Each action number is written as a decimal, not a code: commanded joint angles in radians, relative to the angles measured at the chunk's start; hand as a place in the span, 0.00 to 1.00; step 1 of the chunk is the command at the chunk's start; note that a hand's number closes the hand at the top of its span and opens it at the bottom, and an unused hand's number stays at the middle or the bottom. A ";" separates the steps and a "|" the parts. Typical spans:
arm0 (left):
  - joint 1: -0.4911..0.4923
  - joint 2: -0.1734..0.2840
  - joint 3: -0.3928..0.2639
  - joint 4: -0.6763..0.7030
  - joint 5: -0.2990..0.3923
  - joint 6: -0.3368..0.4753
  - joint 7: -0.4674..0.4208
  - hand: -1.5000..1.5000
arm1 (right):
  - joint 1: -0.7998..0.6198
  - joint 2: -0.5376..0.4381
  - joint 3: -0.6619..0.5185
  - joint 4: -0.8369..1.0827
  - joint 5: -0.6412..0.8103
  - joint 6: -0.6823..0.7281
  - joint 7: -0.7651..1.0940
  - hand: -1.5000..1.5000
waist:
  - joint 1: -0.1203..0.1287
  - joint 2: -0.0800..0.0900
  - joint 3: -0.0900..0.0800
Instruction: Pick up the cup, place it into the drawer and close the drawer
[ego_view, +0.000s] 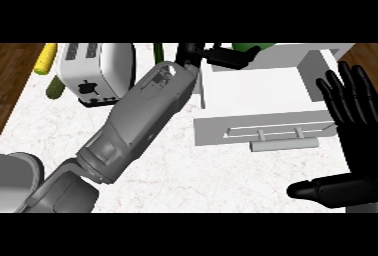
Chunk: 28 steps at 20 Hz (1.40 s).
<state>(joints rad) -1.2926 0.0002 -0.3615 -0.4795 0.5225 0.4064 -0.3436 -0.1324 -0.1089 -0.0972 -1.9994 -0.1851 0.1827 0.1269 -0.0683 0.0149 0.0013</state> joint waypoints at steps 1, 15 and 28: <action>-0.036 0.000 -0.082 0.037 0.055 0.028 0.005 1.00 | -0.036 -0.003 0.011 -0.013 -0.008 -0.005 0.032 0.00 | -0.021 0.003 0.000; -0.036 0.000 -0.234 0.073 0.114 0.087 0.031 0.00 | 0.007 0.027 0.034 -0.015 -0.030 0.026 -0.032 0.00 | -0.048 0.011 0.001; -0.012 0.000 -0.108 -0.046 0.267 -0.023 -0.126 0.00 | 0.043 -0.022 -0.050 -0.036 -0.166 0.076 0.018 0.00 | 0.041 -0.012 -0.001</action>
<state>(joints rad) -1.2935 -0.0001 -0.5184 -0.5020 0.7650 0.4180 -0.4739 -0.1292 -0.1088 -0.1110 -2.0255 -0.3154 0.2288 0.1566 -0.0599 0.0119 0.0005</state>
